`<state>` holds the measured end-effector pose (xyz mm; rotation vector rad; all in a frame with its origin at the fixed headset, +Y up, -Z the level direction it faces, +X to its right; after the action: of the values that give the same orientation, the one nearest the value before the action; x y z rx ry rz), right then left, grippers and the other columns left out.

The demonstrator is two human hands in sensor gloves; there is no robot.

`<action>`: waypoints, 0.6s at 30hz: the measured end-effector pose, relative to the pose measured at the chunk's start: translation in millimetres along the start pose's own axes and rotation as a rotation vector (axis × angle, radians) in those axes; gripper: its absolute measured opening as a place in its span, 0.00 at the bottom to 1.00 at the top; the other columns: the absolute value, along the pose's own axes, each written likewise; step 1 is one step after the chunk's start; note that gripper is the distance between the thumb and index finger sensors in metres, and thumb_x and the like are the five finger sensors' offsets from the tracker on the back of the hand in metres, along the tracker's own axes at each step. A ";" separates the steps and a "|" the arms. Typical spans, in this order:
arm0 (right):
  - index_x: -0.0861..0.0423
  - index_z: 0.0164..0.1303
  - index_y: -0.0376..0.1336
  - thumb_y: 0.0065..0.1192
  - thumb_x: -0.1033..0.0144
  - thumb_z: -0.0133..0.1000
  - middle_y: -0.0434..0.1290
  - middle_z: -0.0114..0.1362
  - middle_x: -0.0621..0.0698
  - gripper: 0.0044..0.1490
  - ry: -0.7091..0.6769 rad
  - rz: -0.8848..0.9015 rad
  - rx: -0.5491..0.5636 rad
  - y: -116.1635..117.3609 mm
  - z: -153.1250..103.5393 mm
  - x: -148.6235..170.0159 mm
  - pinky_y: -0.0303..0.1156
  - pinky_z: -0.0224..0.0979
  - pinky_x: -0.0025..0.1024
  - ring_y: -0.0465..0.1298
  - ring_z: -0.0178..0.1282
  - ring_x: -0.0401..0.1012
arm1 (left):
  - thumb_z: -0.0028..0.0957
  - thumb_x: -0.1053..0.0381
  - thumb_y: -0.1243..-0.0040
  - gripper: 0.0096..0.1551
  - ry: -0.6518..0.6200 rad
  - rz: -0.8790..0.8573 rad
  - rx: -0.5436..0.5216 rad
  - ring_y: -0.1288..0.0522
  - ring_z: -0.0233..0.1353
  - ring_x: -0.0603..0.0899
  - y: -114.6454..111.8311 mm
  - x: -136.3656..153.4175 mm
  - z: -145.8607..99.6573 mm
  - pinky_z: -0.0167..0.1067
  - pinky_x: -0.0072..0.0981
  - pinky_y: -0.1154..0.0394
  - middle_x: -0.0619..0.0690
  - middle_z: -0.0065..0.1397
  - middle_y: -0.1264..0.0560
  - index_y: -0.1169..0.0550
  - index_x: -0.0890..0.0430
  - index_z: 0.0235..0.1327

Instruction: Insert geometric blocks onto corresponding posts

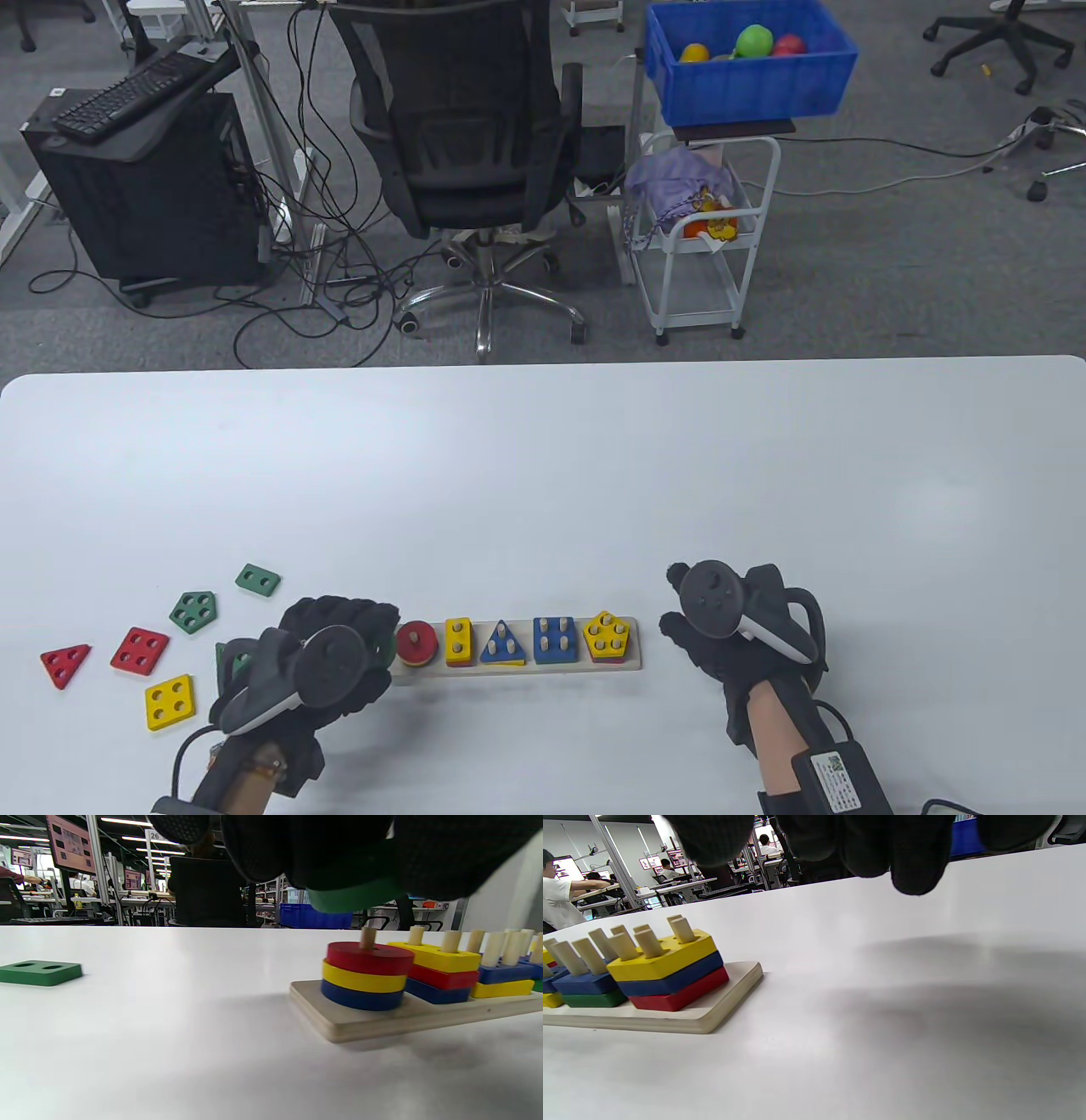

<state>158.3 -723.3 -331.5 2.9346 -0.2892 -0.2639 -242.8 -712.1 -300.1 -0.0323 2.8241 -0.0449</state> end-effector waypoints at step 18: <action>0.56 0.76 0.55 0.54 0.48 0.55 0.61 0.79 0.65 0.41 0.002 -0.012 -0.034 4.7 1.6 -1.1 0.61 0.68 0.74 0.69 0.73 0.64 | 0.43 0.34 0.31 0.42 0.030 0.042 0.184 0.36 0.85 0.53 -24.4 -13.4 31.6 0.81 0.64 0.42 0.37 0.83 0.34 0.33 0.33 0.73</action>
<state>156.1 -727.8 -331.9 2.9035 -0.2649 -0.2642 -219.7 -737.1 -325.1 0.0690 2.8373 -0.2973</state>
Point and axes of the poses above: the tracker on the back of each hand, its own x axis roughly to the little-finger side, its own z axis roughly from the wrist to the fingertips, y = z × x, the point moved 1 cm from there along z, roughly from the wrist to the fingertips
